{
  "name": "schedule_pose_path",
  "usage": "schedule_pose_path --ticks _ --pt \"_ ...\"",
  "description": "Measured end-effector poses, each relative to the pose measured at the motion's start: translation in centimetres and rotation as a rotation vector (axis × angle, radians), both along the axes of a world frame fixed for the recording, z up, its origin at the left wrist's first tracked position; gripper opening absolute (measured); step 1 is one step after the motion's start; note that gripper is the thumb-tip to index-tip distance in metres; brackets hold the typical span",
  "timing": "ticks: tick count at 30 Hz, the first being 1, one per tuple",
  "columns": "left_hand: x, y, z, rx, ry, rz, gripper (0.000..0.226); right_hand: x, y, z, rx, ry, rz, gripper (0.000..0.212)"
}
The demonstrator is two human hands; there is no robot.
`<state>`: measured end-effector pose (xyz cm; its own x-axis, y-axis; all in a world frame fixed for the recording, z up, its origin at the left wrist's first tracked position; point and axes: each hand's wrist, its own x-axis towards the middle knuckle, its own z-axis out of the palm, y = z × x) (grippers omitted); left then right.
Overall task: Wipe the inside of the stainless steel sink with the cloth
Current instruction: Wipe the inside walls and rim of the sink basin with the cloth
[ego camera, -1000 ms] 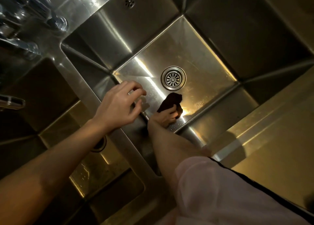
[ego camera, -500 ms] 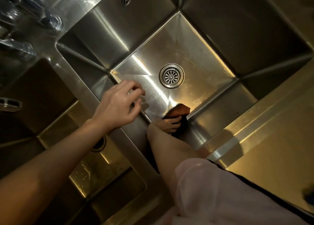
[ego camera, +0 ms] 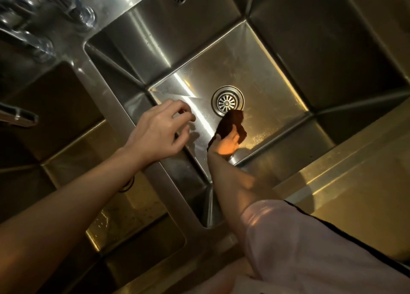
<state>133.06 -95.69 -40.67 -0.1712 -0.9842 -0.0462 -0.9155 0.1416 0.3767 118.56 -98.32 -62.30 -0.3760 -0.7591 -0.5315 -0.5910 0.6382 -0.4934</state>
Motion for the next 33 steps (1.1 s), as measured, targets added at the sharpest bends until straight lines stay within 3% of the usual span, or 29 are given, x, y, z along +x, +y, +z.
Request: schedule_pose_path --ticks 5,13,16,21,28,33 --pt "0.0 0.2 -0.3 0.008 -0.010 0.030 0.025 0.8 -1.3 -1.1 0.016 -0.012 0.391 0.072" --pt "0.0 0.1 -0.3 0.043 -0.068 0.071 0.024 3.5 -9.4 -2.3 -0.116 -0.032 1.265 0.068" --pt "0.0 0.0 -0.3 0.081 -0.079 0.094 0.026 5.8 -13.9 -2.1 -0.072 -0.045 1.597 0.068" --pt "0.0 -0.1 -0.2 0.070 -0.099 0.135 0.032 7.8 -17.6 -1.5 0.007 -0.091 1.950 0.073" --pt "-3.2 1.3 0.8 0.004 -0.139 0.325 0.031 3.6 -14.6 -1.0 0.127 -0.130 2.493 0.070" --pt "-7.1 3.9 0.7 0.098 -0.180 0.488 0.032 0.3 -9.8 -1.5 0.202 -0.142 2.790 0.068"
